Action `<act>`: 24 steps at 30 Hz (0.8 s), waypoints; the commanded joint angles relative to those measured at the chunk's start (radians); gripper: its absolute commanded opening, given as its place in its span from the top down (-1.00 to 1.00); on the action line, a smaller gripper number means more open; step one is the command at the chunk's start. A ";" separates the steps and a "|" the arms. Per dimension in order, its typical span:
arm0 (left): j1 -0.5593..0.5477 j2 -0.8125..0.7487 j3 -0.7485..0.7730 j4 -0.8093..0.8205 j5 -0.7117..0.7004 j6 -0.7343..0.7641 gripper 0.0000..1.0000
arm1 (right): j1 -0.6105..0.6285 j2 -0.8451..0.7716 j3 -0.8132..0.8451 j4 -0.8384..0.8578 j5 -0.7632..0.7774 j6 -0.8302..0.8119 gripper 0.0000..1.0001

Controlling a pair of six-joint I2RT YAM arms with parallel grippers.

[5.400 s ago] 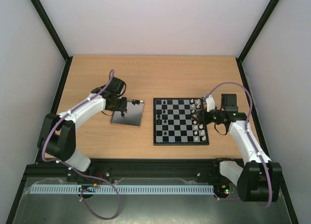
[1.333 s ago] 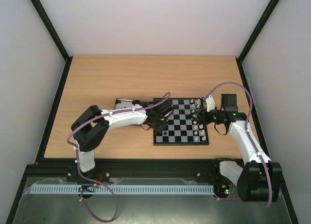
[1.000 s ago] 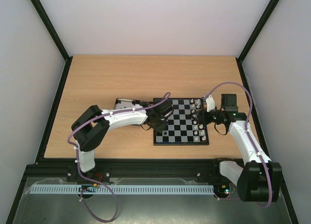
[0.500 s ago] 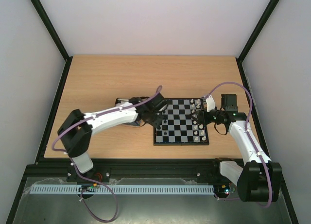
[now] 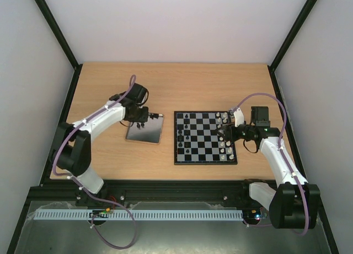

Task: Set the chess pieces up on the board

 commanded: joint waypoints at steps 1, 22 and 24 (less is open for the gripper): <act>0.019 0.105 0.072 -0.010 -0.003 0.011 0.47 | 0.004 -0.011 -0.008 -0.014 -0.016 -0.014 0.03; 0.037 0.237 0.041 0.053 -0.017 0.008 0.46 | 0.004 -0.023 -0.007 -0.014 -0.011 -0.015 0.03; 0.035 0.243 0.038 0.054 -0.017 0.008 0.46 | 0.004 -0.023 -0.007 -0.014 -0.011 -0.015 0.03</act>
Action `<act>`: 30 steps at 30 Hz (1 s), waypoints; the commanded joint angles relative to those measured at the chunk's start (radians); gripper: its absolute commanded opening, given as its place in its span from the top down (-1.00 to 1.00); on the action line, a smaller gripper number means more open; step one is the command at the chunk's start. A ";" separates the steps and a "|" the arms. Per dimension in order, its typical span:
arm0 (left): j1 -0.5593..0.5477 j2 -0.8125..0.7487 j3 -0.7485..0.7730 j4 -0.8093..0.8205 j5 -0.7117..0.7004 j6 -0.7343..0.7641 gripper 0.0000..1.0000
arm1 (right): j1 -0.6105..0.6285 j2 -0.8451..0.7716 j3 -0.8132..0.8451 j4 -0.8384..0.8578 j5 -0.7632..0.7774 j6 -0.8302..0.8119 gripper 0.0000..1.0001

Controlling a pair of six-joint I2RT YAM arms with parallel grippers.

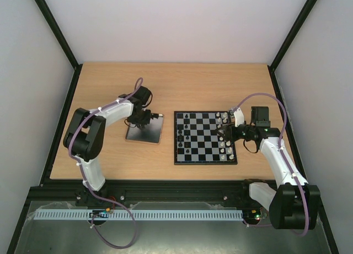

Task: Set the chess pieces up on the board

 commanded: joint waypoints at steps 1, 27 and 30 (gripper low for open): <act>0.001 0.019 -0.015 0.006 -0.011 0.001 0.46 | 0.004 -0.017 -0.007 -0.014 -0.012 -0.014 0.03; -0.063 0.047 -0.011 -0.013 -0.041 -0.002 0.64 | 0.004 -0.017 -0.008 -0.014 -0.012 -0.014 0.03; -0.069 0.048 -0.010 -0.013 -0.040 -0.001 0.64 | 0.004 -0.018 -0.008 -0.014 -0.011 -0.014 0.03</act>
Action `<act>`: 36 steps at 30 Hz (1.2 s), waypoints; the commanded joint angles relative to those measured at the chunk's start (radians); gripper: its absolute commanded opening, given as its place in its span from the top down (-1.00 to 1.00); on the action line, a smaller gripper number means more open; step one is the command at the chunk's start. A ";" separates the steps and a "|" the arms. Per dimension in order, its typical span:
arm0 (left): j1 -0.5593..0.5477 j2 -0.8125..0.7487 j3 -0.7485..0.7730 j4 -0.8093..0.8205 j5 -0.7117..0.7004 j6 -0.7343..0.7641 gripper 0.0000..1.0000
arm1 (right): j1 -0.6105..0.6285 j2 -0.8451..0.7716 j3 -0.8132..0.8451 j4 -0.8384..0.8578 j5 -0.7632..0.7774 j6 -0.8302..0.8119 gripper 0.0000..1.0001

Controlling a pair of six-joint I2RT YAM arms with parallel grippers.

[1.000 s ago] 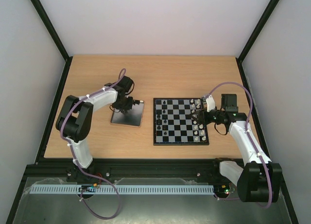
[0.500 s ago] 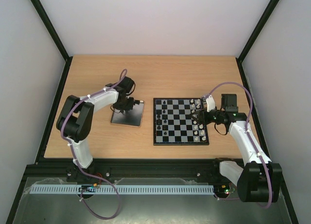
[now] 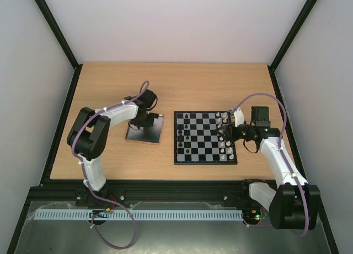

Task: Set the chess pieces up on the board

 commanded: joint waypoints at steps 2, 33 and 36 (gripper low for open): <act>-0.013 0.014 0.000 -0.022 -0.014 0.000 0.68 | 0.004 -0.018 -0.008 -0.015 -0.011 -0.014 0.03; -0.598 -0.153 0.030 -0.066 0.029 0.247 0.83 | 0.004 -0.020 -0.008 -0.014 -0.013 -0.016 0.03; -0.598 -0.131 0.037 -0.053 0.034 0.249 0.83 | 0.004 -0.021 -0.008 -0.014 -0.012 -0.016 0.03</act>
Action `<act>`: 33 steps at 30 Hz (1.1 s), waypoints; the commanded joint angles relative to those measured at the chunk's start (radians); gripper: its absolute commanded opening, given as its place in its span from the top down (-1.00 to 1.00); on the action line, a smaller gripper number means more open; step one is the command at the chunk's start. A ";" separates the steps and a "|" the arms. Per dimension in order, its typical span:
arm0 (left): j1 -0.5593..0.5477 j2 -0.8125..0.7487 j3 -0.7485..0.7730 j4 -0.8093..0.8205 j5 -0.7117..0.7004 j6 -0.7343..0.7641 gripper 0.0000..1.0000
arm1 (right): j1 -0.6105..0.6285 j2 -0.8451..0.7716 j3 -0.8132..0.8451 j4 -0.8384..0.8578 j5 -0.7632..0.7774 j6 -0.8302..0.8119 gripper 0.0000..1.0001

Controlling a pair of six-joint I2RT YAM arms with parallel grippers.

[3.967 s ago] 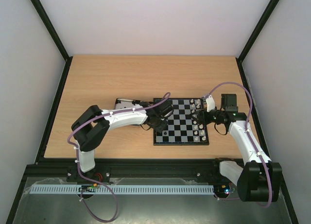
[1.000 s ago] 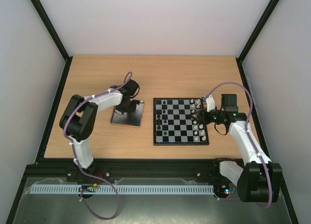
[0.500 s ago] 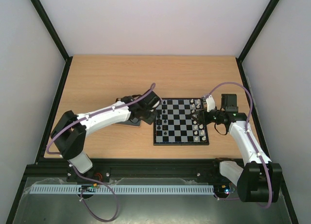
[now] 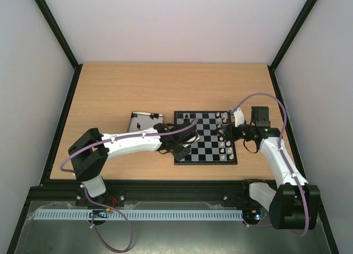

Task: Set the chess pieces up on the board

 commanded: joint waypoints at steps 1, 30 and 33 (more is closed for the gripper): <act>0.001 0.037 0.036 -0.013 -0.001 0.022 0.83 | 0.004 -0.022 -0.009 -0.014 -0.012 -0.016 0.03; 0.001 0.124 -0.003 -0.009 0.080 0.054 0.82 | 0.004 -0.017 -0.008 -0.015 -0.013 -0.016 0.03; 0.002 0.132 -0.003 -0.012 0.080 0.056 0.82 | 0.004 -0.017 -0.008 -0.014 -0.013 -0.016 0.03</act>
